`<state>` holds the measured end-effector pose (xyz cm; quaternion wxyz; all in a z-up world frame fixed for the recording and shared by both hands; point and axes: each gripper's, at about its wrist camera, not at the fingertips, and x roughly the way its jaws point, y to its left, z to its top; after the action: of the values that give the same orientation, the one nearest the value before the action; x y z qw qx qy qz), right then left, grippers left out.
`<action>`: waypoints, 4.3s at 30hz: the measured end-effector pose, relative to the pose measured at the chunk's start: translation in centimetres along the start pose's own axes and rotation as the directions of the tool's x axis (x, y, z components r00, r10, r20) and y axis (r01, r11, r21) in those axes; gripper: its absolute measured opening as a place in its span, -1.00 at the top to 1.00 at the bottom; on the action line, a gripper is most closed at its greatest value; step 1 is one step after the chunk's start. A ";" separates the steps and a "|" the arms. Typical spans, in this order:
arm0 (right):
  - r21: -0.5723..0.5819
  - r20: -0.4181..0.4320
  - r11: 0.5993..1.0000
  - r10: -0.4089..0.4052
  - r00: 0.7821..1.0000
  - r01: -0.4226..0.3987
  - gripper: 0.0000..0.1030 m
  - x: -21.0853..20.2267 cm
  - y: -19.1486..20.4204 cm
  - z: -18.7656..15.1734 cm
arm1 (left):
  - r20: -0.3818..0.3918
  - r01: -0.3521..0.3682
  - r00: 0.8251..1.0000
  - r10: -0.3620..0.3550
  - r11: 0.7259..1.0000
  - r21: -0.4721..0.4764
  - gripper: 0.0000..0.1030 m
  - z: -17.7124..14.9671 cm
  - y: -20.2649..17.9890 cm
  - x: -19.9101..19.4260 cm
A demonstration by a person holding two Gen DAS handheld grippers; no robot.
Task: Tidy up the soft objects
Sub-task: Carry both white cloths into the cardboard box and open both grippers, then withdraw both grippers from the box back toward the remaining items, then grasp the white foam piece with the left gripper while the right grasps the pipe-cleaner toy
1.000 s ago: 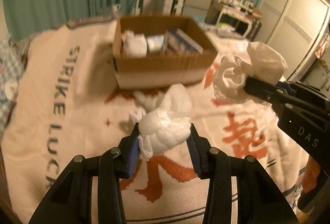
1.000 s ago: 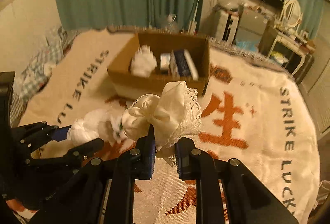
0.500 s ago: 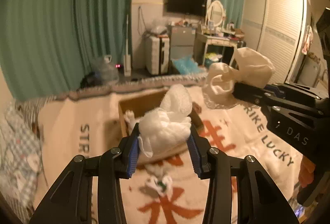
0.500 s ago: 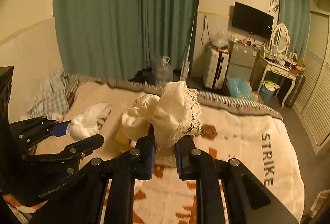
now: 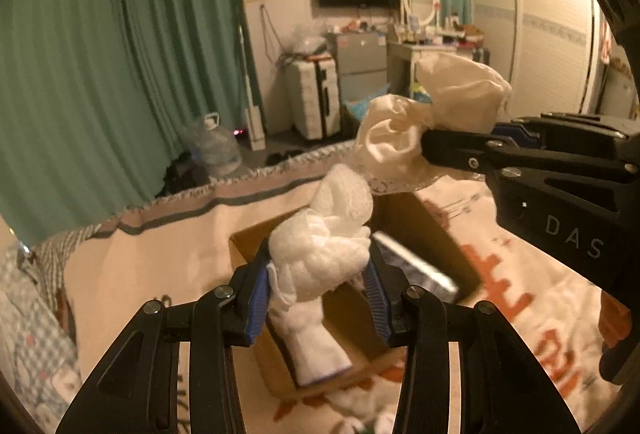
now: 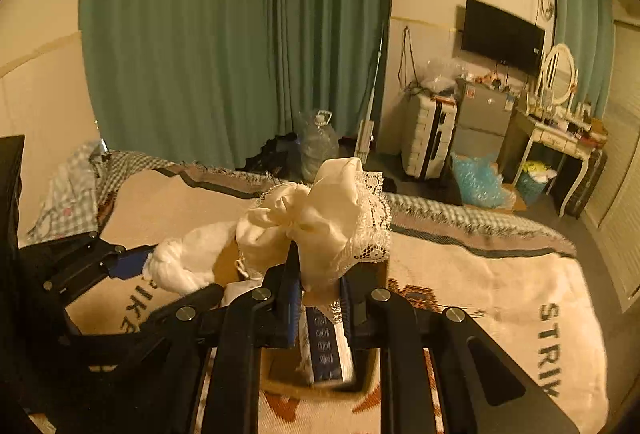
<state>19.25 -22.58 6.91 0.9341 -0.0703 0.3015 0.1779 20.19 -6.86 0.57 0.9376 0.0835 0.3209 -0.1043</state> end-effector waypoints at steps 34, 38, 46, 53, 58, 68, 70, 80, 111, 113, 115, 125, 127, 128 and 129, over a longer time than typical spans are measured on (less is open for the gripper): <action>0.115 0.048 0.992 -0.063 0.997 0.057 -0.50 -3.6 -2.7 3.6 | 0.075 -0.074 0.994 0.079 0.995 -0.067 -0.23 4.0 1.1 -7.1; 0.087 0.115 0.993 -0.087 0.990 0.077 -0.59 -10.7 -0.9 5.2 | 0.160 -0.057 0.984 0.073 0.993 -0.100 -0.27 5.3 1.9 -14.0; 0.037 0.174 0.996 -0.082 0.981 0.077 -0.87 -21.0 3.8 3.8 | 0.260 -0.057 0.961 0.094 0.987 -0.149 -0.84 3.6 3.4 -24.6; 0.038 0.144 0.998 -0.049 0.988 0.043 -1.00 -23.3 6.7 -1.3 | 0.246 -0.066 0.964 0.101 0.987 -0.147 -0.84 -0.9 4.0 -26.3; 0.034 0.057 0.999 -0.044 0.997 0.042 -1.00 -19.3 7.8 -6.2 | 0.188 -0.102 0.974 0.127 0.985 -0.136 -0.84 -4.8 4.1 -23.5; -0.008 -0.196 1.000 -0.002 0.981 0.000 -1.00 -5.8 10.2 -14.5 | -0.038 -0.163 0.987 0.159 0.970 -0.178 -0.84 -12.4 6.2 -11.7; 0.011 -0.249 1.000 0.003 0.968 0.000 -0.94 -3.2 10.7 -16.5 | -0.080 -0.171 0.984 0.157 0.964 -0.206 -0.84 -13.7 6.7 -9.8; 0.061 -0.398 0.998 0.028 0.917 -0.004 -0.68 5.4 11.0 -22.0 | -0.225 -0.186 0.966 0.126 0.945 -0.268 -0.82 -18.4 7.8 -3.4; 0.167 -0.282 0.984 -0.010 0.959 0.060 0.12 4.1 -2.8 -20.7 | -0.278 -0.004 0.960 -0.039 0.988 -0.152 -0.64 -17.1 -3.6 5.8; 0.178 -0.280 0.983 0.007 0.960 0.045 0.12 4.7 -2.8 -20.6 | -0.282 -0.001 0.959 -0.042 0.988 -0.152 -0.59 -17.1 -3.6 6.4; 0.176 -0.274 0.984 0.012 0.962 0.038 0.12 5.0 -2.7 -20.6 | -0.290 0.008 0.956 -0.051 0.989 -0.147 -0.27 -17.1 -3.7 6.9; 0.179 -0.270 0.984 0.025 0.962 0.025 0.12 4.8 -3.2 -20.8 | -0.288 0.031 0.954 -0.083 0.983 -0.178 0.30 -17.2 -2.6 5.8; 0.181 -0.268 0.983 0.025 0.963 0.025 0.12 4.4 -3.1 -20.5 | -0.287 0.035 0.954 -0.086 0.983 -0.179 0.31 -17.2 -2.4 5.0; 0.180 -0.267 0.983 0.023 0.964 0.026 0.12 4.2 -3.0 -20.4 | -0.283 0.036 0.955 -0.085 0.984 -0.176 0.31 -17.2 -2.2 4.4; 0.175 -0.260 0.984 0.017 0.965 0.030 0.12 3.7 -2.9 -20.1 | -0.280 0.035 0.957 -0.083 0.984 -0.173 0.32 -17.1 -2.2 3.9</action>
<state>12.27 -29.01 -11.47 0.8893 -0.0104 0.4362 0.1366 12.71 -5.72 -15.36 0.8816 0.0096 0.4628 -0.0919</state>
